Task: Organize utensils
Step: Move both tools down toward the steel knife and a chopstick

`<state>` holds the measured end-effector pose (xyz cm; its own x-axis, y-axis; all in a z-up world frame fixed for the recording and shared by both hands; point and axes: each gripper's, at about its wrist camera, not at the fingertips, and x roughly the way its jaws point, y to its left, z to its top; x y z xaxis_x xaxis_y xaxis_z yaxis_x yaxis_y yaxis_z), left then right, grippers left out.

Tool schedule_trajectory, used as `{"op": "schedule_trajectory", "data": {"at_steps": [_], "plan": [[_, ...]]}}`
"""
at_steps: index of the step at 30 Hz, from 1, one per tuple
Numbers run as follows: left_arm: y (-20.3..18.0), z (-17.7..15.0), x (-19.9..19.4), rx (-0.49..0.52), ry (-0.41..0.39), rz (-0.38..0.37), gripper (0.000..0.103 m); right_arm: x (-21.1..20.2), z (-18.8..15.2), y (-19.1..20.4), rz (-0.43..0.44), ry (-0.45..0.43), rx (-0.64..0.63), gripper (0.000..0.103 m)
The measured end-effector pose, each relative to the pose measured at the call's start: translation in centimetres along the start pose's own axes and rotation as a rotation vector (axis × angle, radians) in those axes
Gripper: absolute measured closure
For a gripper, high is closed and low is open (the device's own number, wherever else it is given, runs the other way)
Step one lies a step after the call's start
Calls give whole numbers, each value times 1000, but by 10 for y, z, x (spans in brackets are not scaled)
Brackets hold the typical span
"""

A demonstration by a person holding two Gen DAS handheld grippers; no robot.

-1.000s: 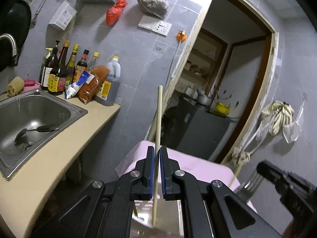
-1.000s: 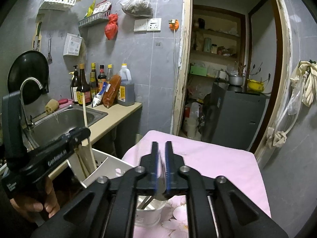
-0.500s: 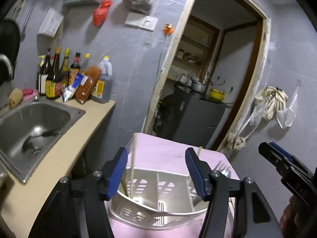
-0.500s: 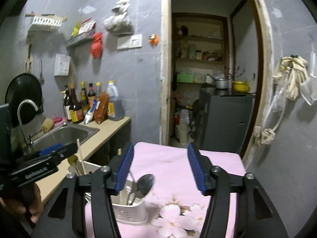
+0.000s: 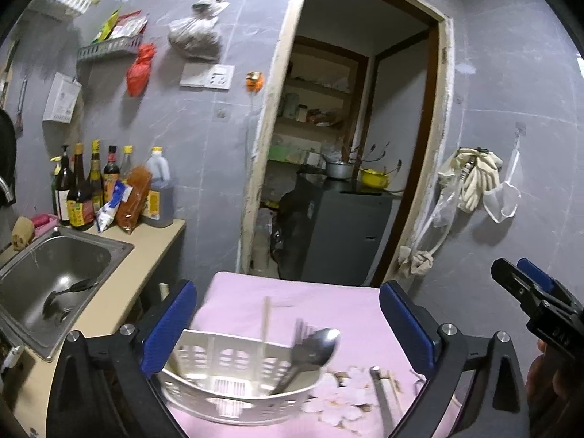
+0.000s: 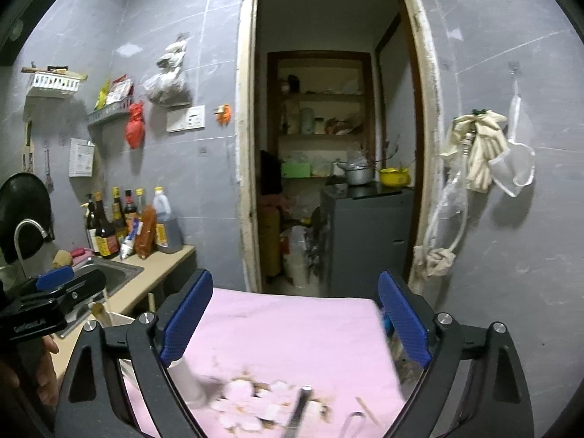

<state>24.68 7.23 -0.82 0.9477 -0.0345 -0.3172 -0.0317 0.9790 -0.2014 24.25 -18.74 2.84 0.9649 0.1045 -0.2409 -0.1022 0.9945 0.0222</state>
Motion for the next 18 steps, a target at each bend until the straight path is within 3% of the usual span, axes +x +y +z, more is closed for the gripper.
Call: {"op": "schedule_trajectory", "data": {"at_steps": [10, 18], "plan": [[-72, -34, 23, 33, 36, -48, 1, 9, -22, -74, -71, 70, -10, 10], [-105, -74, 60, 41, 164, -54, 1, 44, -63, -118, -82, 194, -11, 10]]}}
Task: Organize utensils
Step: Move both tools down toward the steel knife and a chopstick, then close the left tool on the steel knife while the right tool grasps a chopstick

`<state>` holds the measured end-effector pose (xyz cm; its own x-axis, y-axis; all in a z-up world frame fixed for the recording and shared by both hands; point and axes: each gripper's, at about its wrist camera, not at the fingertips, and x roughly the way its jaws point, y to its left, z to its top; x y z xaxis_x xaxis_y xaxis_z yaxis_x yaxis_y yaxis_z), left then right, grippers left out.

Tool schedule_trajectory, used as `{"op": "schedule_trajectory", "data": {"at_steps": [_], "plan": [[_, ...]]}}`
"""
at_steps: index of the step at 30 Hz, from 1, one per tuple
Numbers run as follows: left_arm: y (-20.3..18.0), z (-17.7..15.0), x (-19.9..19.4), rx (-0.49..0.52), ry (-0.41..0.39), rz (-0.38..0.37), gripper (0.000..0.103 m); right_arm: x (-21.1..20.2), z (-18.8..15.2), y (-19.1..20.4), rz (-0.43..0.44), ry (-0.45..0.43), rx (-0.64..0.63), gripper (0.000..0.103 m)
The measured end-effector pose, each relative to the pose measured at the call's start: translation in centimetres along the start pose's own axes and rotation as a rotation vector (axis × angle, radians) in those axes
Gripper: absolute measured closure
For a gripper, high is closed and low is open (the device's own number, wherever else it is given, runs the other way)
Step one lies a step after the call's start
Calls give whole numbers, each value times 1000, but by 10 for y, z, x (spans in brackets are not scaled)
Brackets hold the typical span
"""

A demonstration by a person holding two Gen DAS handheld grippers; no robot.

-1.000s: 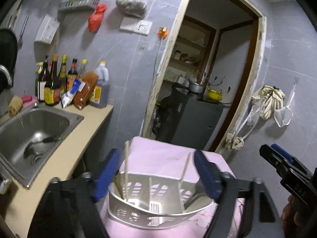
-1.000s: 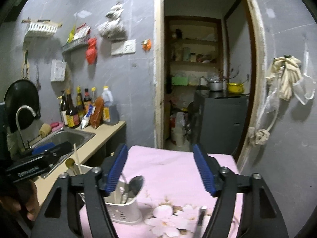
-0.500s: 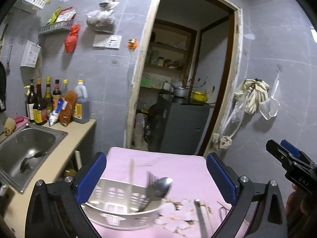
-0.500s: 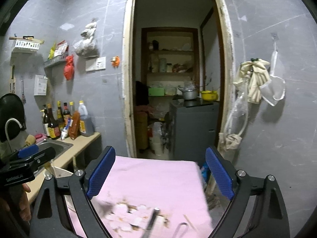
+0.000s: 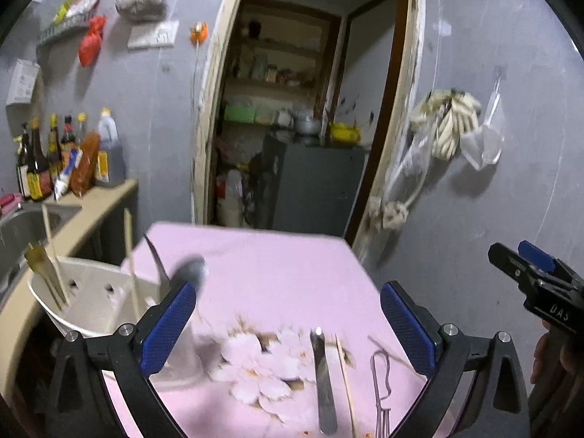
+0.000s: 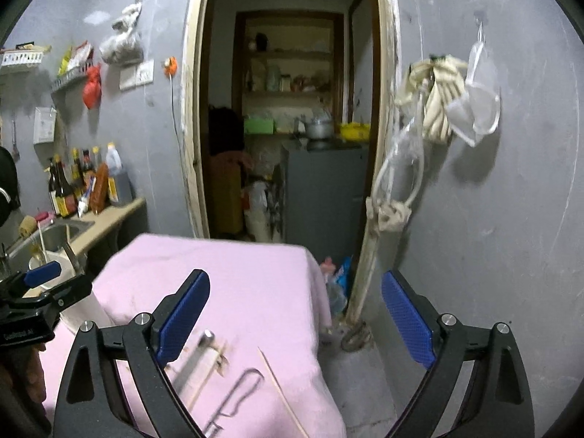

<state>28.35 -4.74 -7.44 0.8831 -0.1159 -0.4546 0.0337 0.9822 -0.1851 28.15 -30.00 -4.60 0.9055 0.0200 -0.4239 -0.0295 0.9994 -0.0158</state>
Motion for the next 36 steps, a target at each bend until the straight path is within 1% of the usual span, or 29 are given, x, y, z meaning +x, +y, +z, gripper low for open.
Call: {"op": "schedule_trajectory", "data": {"at_steps": [5, 8, 10, 11, 12, 13, 15, 16, 17, 20, 22, 24, 25, 28, 30, 33, 36], "plan": [[-7, -20, 27, 19, 69, 6, 1, 37, -28, -6, 22, 87, -21, 10], [-11, -32, 49, 37, 128, 12, 1, 61, -49, -8, 40, 158, -35, 11], [-11, -40, 65, 44, 183, 4, 1, 72, -58, -8, 56, 189, -40, 12], [-11, -44, 71, 47, 209, 0, 2, 77, -64, -8, 66, 207, -44, 15], [-12, -49, 79, 51, 241, -8, 6, 83, -70, -6, 74, 229, -50, 21], [-13, -53, 86, 56, 265, -17, 12, 88, -75, -6, 81, 247, -57, 24], [-14, -61, 98, 62, 316, -30, 19, 97, -85, -3, 96, 280, -70, 34], [-14, -64, 103, 64, 335, -36, 23, 101, -90, -2, 102, 293, -75, 36], [-15, -68, 107, 66, 350, -40, 25, 104, -94, -1, 110, 304, -78, 40], [-18, -78, 120, 80, 405, -55, 34, 112, -106, 1, 134, 339, -84, 48], [-21, -85, 128, 86, 444, -58, 44, 116, -111, 1, 151, 359, -88, 55], [-24, -88, 138, 88, 489, -60, 51, 120, -114, 2, 169, 376, -95, 60], [-26, -90, 141, 96, 502, -48, 52, 121, -116, 4, 180, 384, -99, 60], [-34, -91, 145, 138, 501, -21, 54, 128, -118, 6, 208, 407, -115, 61], [-38, -90, 147, 169, 506, -7, 54, 132, -120, 10, 215, 425, -135, 68], [-45, -90, 150, 229, 512, 12, 54, 139, -123, 14, 216, 455, -150, 72], [-47, -87, 153, 249, 531, 12, 54, 144, -126, 18, 214, 476, -157, 78]]}}
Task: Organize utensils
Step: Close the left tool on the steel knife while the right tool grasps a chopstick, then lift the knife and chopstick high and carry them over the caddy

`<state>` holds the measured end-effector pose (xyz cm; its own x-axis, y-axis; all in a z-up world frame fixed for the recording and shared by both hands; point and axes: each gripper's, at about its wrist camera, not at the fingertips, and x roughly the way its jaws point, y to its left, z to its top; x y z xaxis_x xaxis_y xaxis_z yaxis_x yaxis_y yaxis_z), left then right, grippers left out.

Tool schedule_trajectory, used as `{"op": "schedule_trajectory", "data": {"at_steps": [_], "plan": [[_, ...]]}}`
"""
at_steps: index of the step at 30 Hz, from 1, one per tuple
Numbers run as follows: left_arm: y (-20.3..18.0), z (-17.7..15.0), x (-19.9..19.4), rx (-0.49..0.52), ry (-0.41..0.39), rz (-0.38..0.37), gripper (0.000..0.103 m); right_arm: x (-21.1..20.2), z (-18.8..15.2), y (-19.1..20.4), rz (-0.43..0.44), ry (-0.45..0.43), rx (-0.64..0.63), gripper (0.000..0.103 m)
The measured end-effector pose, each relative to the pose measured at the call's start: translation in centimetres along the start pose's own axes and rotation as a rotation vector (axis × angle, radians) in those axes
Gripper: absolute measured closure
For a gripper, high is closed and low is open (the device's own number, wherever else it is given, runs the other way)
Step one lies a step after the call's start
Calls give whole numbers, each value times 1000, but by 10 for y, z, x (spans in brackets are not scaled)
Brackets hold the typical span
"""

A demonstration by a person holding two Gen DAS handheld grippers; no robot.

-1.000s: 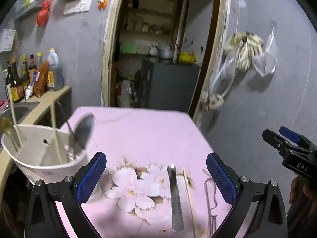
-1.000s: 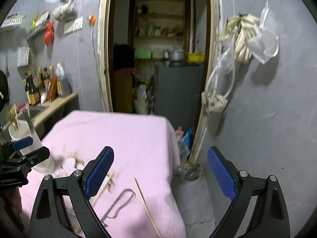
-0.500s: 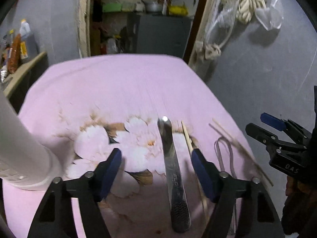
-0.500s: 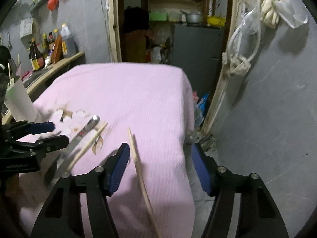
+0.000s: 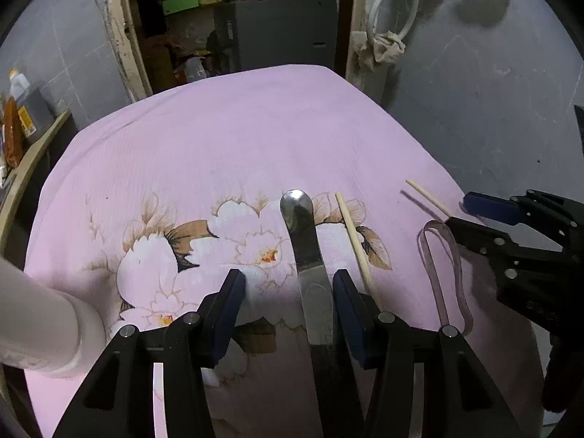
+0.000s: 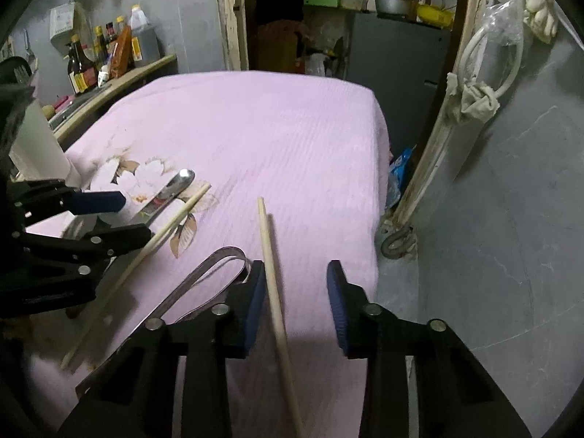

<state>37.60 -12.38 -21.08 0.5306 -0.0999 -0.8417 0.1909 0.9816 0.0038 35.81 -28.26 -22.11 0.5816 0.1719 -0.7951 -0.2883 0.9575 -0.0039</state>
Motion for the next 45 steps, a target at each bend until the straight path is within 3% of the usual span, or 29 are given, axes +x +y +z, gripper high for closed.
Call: {"op": "schedule_trajectory", "data": {"at_steps": [5, 11, 13, 15, 18, 23, 29, 38, 45], "plan": [[-2, 6, 2, 26, 27, -3, 59, 0, 3, 3, -6, 20, 6, 80], [-16, 19, 6, 79, 60, 8, 83, 5, 13, 4, -16, 78, 42, 80], [-15, 20, 6, 61, 65, 9, 85, 6, 15, 5, -21, 90, 45, 81], [-11, 19, 4, 24, 59, -5, 87, 5, 15, 5, -2, 104, 67, 97], [2, 14, 0, -65, 47, -56, 88, -1, 15, 5, -1, 95, 94, 99], [24, -3, -13, -196, 7, -114, 87, -29, 16, -1, 27, -3, 161, 99], [40, -21, -55, -287, -133, -165, 87, -76, 16, 0, 119, -203, 256, 99], [64, -20, -121, -284, -308, -180, 87, -129, 30, 30, 185, -419, 313, 99], [108, -10, -175, -286, -416, -186, 87, -172, 71, 79, 202, -574, 250, 99]]}}
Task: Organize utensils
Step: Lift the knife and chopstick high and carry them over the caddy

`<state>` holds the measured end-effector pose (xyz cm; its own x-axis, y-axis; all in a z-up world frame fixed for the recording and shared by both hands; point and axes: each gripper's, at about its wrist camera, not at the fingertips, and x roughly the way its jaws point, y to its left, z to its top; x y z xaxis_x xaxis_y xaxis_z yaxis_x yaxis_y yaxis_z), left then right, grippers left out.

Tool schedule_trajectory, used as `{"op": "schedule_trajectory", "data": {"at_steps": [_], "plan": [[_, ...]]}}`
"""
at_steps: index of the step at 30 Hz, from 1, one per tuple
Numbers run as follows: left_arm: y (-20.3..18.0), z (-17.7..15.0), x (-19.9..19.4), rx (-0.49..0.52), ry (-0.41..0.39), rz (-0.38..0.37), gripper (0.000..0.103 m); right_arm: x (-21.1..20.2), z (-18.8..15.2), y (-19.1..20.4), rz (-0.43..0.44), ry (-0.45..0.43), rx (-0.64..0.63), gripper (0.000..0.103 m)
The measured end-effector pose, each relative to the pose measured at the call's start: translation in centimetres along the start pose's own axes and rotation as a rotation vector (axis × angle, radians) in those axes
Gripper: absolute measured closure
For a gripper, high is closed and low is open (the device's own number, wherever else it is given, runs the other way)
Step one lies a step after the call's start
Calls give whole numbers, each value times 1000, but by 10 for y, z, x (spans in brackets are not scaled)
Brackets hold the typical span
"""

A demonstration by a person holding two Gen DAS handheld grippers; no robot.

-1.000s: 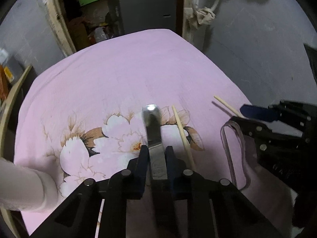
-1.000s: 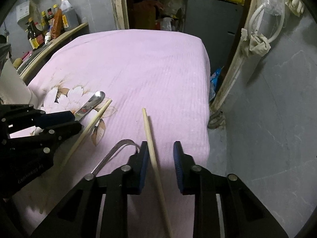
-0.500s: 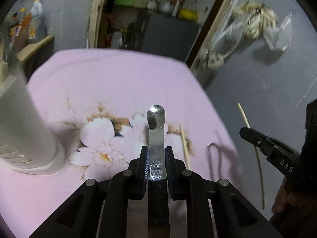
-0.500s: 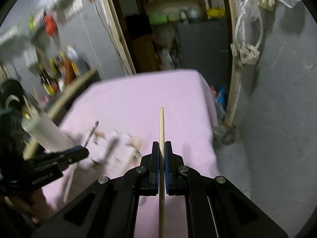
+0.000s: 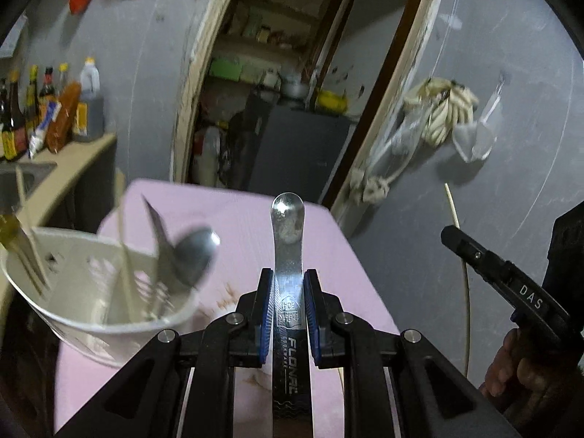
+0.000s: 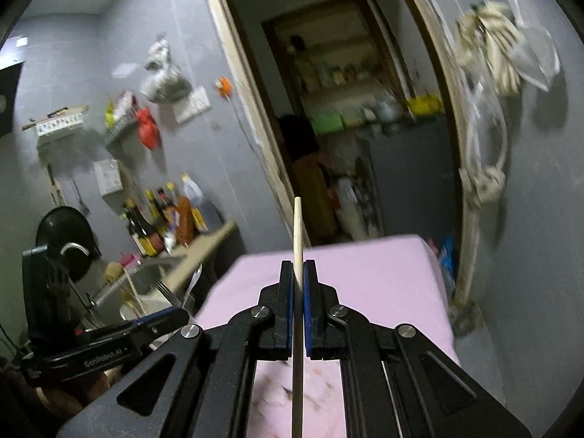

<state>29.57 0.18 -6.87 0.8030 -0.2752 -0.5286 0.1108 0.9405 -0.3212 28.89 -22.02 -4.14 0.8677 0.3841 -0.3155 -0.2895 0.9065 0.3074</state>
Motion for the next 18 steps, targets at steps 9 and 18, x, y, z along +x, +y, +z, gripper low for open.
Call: {"op": "schedule_trajectory", "data": {"at_steps": [9, 18], "plan": [[47, 49, -48, 15, -146, 32, 87, 18, 35, 79, 90, -114, -17, 99], [124, 82, -74, -87, -278, 101, 87, 68, 38, 125, 180, -236, 129, 99]]}}
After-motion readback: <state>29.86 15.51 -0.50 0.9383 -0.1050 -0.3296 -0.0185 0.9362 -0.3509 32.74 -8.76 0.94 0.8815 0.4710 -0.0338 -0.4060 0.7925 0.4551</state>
